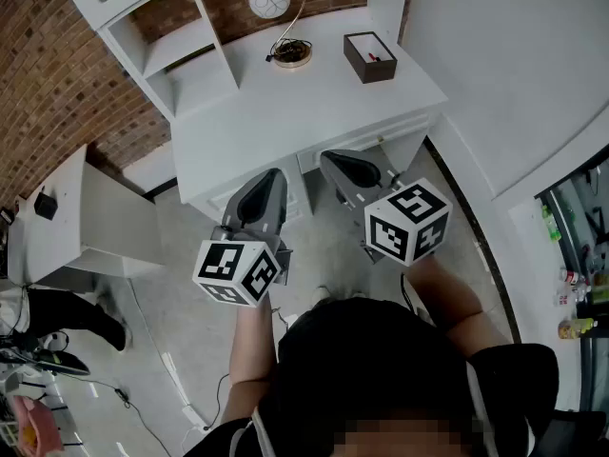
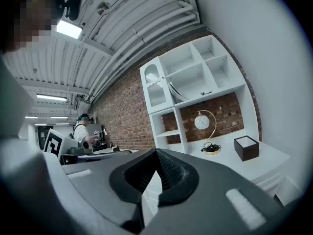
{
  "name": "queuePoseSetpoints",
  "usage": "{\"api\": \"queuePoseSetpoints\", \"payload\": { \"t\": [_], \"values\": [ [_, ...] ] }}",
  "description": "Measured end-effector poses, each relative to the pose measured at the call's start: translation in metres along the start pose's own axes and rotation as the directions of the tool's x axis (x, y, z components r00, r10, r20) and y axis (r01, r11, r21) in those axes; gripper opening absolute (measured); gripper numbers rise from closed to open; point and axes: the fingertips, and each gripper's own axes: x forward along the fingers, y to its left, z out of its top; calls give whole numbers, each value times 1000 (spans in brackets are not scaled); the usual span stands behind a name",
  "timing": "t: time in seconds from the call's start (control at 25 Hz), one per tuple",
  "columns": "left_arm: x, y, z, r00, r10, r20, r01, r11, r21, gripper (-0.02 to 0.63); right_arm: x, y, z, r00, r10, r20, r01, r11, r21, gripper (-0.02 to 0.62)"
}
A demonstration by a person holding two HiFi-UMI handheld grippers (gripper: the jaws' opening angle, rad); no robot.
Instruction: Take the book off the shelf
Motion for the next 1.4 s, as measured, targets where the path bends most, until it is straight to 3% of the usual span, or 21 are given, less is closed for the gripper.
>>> {"api": "queuePoseSetpoints", "payload": {
  "t": [0.52,0.92,1.04,1.24,1.4],
  "values": [
    [6,-2,-7,1000,-10,-22,10,1000,-16,6,1,-2,-3,1000,3,11,-3,1000,24,-2],
    [8,4,-5,998,-49,-26,48,997,-58,5,15,3,-2,1000,-3,6,3,999,-44,-2],
    [8,13,-4,998,-51,-36,49,997,-52,5,25,6,-2,1000,-3,2,3,999,-39,-2],
    [6,32,0,996,-89,-20,86,990,-115,5,47,11,-3,1000,-6,-20,5,999,-49,-2],
    [5,51,-1,997,-72,-24,70,995,-74,6,64,13,-5,999,-22,-22,21,998,-51,-2]
  ]
}}
